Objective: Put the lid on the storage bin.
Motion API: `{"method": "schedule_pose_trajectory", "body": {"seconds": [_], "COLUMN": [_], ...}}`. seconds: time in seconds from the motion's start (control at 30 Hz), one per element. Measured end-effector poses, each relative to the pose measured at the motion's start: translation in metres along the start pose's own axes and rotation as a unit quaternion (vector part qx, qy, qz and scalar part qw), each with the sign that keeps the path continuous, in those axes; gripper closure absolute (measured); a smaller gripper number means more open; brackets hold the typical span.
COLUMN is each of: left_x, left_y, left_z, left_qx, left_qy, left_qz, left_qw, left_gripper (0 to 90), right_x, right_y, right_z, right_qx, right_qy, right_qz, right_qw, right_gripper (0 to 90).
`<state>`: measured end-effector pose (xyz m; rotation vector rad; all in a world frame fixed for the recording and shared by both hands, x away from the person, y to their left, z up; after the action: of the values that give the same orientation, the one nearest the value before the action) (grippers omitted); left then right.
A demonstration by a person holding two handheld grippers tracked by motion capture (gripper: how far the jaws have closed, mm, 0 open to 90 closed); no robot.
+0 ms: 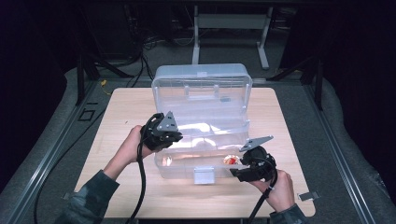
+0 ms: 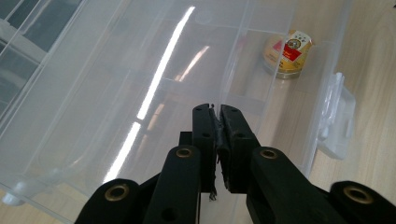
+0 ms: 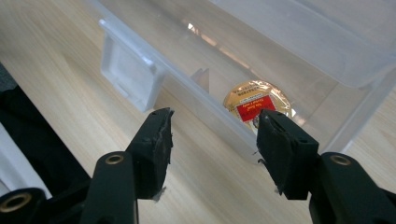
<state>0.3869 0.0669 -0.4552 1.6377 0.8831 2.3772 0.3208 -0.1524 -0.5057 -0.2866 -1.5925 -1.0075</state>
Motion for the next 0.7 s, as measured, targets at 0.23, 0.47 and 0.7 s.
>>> {"method": "schedule_pose_trajectory", "body": {"seconds": [0.23,0.47,0.7], "left_x": [0.000,-0.001,-0.001], "left_y": [-0.002,-0.004,-0.007], "left_z": [-0.004,-0.007,-0.012], "left_qx": [-0.003,-0.003,-0.005], "left_qy": [0.003,0.003,0.003], "left_qz": [-0.001,-0.003,-0.002], "left_qw": [1.0000,1.0000,1.0000], "left_gripper": [85.3,84.7,83.7], "right_x": [0.020,0.039,0.061], "right_y": [-0.008,-0.003,0.019], "right_z": [-0.005,-0.027,-0.044], "right_qx": [-0.003,-0.034,-0.053], "right_qy": [-0.002,0.015,0.003], "right_qz": [0.000,-0.040,-0.075], "right_qw": [1.0000,0.9985,0.9958], "right_gripper": [44.9,44.6,44.7]}}
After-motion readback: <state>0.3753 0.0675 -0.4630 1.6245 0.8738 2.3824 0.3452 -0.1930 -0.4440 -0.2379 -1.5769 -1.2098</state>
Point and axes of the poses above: each handheld gripper's, and its own axes: x roughly backward along the jaws, y roughly out of its top, z roughly to its left, the point moved 9 cm from there along -x, roughly forward along the jaws, and after that the axes turned 9 degrees about z, right-handed, at the moved point
